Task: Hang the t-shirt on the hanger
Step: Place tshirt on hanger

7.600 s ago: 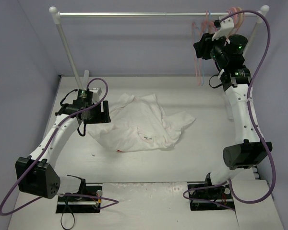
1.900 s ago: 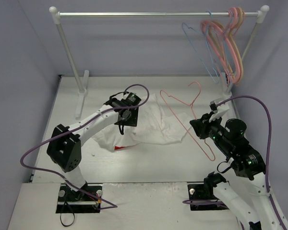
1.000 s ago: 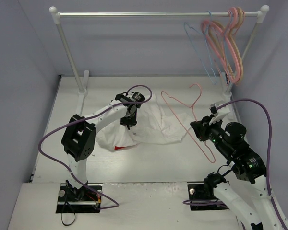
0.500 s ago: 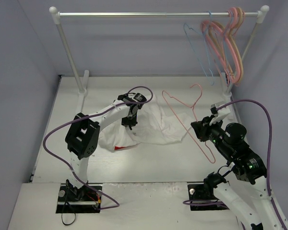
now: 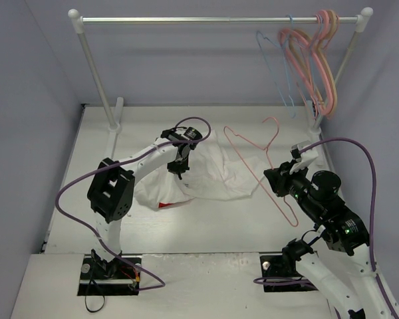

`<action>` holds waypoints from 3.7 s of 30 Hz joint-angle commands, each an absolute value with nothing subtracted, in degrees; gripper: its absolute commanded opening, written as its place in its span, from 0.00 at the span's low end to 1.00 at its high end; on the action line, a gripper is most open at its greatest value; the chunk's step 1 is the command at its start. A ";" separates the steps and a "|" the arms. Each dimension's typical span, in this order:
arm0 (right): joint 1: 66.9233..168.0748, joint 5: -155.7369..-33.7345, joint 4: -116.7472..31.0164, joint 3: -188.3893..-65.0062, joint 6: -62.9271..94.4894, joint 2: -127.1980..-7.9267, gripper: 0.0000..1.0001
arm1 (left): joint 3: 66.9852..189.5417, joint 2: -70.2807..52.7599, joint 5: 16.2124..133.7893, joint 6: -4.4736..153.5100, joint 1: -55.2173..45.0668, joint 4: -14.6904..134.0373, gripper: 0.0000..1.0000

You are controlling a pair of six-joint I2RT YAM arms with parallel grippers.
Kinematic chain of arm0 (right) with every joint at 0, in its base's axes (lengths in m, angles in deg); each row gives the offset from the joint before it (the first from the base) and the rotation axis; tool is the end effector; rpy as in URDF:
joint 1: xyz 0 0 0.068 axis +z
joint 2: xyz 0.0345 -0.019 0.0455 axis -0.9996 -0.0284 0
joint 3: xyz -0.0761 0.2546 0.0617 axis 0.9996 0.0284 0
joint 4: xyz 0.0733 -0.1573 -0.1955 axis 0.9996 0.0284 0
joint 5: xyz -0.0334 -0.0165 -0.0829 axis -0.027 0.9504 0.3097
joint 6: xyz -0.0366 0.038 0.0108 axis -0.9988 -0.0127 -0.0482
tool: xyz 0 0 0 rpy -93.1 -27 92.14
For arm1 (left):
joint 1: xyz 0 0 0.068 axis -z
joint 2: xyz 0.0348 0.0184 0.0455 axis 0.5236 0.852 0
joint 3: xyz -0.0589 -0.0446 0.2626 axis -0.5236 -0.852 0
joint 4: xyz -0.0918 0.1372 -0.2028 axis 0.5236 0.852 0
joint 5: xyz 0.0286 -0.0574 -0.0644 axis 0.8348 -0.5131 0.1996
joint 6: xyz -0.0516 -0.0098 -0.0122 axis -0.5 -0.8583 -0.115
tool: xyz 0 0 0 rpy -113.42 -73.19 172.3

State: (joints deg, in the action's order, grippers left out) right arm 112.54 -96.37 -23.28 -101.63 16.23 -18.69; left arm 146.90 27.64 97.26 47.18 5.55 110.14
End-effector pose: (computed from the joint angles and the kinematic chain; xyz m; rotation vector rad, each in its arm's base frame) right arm 0.1064 0.0541 0.3848 -0.3652 1.5887 0.5533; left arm 0.3294 -0.2385 0.2252 -0.1029 2.7082 -0.0418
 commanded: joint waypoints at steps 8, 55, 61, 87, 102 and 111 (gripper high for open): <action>114.12 -101.75 -29.13 -101.78 15.29 -21.19 0.00 | 147.68 18.67 97.06 50.23 5.69 110.38 0.07; 122.91 -118.76 -57.52 -88.51 24.97 -39.74 0.00 | 139.06 -3.21 89.41 68.17 5.34 104.40 0.06; 123.70 -104.88 -51.91 -87.89 22.42 -39.48 0.00 | 136.70 -7.60 90.82 68.78 5.43 103.97 0.06; 125.02 -125.94 -59.89 -88.07 23.91 -35.79 0.00 | 134.24 -7.61 87.85 75.02 5.25 97.64 0.05; 123.18 -131.39 -87.83 -83.85 29.09 -44.31 0.00 | 135.19 -14.64 78.69 78.19 5.34 95.26 0.00; 115.54 -131.74 -92.15 -90.07 31.03 -44.40 0.00 | 147.66 -12.45 77.81 80.82 5.43 99.39 0.00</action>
State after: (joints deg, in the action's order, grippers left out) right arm 118.33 -130.62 -82.60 -83.97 29.68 -45.27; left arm 139.97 -12.09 78.95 78.59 5.48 101.61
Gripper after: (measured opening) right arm 0.086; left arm 0.053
